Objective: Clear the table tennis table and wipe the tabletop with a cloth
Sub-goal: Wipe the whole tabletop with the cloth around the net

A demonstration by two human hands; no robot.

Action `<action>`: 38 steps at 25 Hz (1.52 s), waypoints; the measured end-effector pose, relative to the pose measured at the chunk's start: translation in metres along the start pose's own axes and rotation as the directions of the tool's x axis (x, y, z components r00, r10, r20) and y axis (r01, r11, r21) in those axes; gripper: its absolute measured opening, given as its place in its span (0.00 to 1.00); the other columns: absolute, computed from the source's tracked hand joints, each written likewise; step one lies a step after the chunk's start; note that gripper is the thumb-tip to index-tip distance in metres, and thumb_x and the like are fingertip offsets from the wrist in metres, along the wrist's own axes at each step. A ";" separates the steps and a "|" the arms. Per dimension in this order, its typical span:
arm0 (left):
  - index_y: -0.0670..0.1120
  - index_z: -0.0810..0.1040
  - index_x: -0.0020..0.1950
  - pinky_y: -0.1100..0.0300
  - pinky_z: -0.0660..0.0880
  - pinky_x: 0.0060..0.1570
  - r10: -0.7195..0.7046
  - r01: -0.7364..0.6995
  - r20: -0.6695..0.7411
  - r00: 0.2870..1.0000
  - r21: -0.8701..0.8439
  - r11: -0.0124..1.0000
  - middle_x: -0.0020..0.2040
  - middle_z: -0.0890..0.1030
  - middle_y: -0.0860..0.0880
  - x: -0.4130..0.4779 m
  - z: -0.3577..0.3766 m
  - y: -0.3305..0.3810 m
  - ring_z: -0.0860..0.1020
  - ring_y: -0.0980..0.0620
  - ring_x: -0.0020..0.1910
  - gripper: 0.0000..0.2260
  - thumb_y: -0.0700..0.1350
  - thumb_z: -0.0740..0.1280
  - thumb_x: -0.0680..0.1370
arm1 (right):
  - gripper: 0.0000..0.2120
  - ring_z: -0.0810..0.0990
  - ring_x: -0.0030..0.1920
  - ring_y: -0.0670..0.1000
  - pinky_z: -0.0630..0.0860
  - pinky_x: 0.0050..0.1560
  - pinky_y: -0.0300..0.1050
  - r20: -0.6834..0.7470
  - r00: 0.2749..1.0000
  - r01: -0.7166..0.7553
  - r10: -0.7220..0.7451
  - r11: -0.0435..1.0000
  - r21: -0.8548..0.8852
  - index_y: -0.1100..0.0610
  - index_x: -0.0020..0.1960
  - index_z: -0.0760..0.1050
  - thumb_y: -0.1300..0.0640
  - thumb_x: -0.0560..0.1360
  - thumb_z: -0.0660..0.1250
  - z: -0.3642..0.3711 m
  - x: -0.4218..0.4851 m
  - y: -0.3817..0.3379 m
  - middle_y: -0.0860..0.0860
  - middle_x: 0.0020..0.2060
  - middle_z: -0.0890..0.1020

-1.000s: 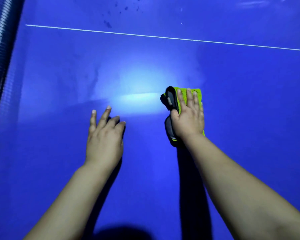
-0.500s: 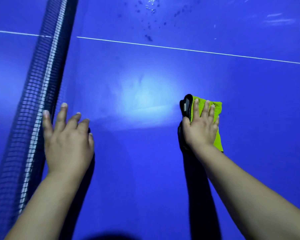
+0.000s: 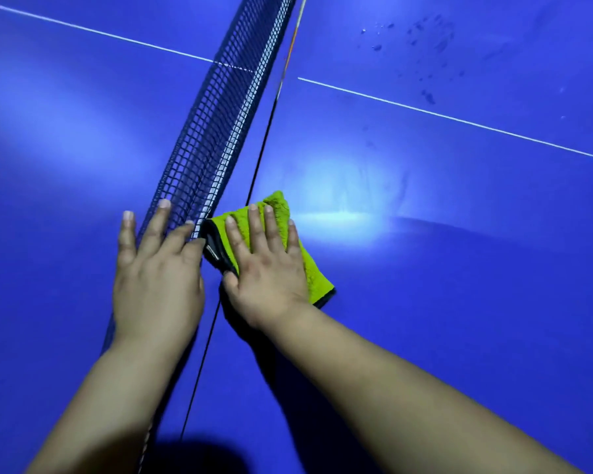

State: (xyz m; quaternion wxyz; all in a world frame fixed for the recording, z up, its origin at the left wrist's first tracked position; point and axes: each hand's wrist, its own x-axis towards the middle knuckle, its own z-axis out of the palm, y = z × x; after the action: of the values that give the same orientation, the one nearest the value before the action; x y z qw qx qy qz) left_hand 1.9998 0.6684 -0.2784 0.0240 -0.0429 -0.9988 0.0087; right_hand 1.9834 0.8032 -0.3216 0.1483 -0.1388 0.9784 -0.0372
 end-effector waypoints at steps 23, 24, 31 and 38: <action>0.39 0.71 0.66 0.45 0.53 0.72 0.288 -0.271 0.039 0.957 -0.238 0.933 0.65 0.74 0.41 0.021 0.032 0.328 0.66 0.43 0.70 0.24 0.40 0.68 0.71 | 0.31 0.43 0.78 0.50 0.41 0.76 0.52 -0.163 0.782 -0.551 0.601 0.790 0.270 0.43 0.78 0.51 0.46 0.77 0.57 -0.005 -0.108 0.374 0.49 0.78 0.50; 0.38 0.71 0.66 0.45 0.55 0.71 0.310 -0.293 0.029 0.950 -0.250 0.923 0.65 0.75 0.41 0.022 0.033 0.345 0.67 0.43 0.69 0.24 0.40 0.68 0.71 | 0.31 0.44 0.78 0.50 0.41 0.76 0.51 -0.167 0.752 -0.587 0.638 0.763 0.273 0.43 0.78 0.51 0.46 0.77 0.57 -0.004 -0.118 0.396 0.49 0.78 0.50; 0.40 0.72 0.66 0.46 0.60 0.69 0.365 -0.342 0.001 0.931 -0.344 0.874 0.63 0.76 0.42 0.015 0.035 0.386 0.73 0.44 0.63 0.25 0.41 0.70 0.70 | 0.30 0.44 0.78 0.51 0.43 0.76 0.52 -0.120 0.568 -0.759 0.814 0.575 0.305 0.44 0.78 0.50 0.48 0.78 0.56 0.000 -0.172 0.471 0.49 0.78 0.49; 0.40 0.77 0.59 0.47 0.53 0.70 0.220 -0.226 -0.055 0.974 -0.309 0.924 0.61 0.77 0.40 0.035 0.028 0.279 0.71 0.41 0.66 0.19 0.40 0.71 0.69 | 0.32 0.42 0.78 0.54 0.39 0.75 0.57 -0.109 0.577 -0.791 0.810 0.586 0.175 0.45 0.79 0.44 0.45 0.78 0.52 -0.004 -0.121 0.384 0.54 0.78 0.46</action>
State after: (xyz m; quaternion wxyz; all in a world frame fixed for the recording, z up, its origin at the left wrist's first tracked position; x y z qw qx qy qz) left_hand 1.9877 0.9484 -0.3099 0.0252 -0.1594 -0.9758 -0.1474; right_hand 1.9927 1.2060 -0.3275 0.0691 0.3300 0.9409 -0.0306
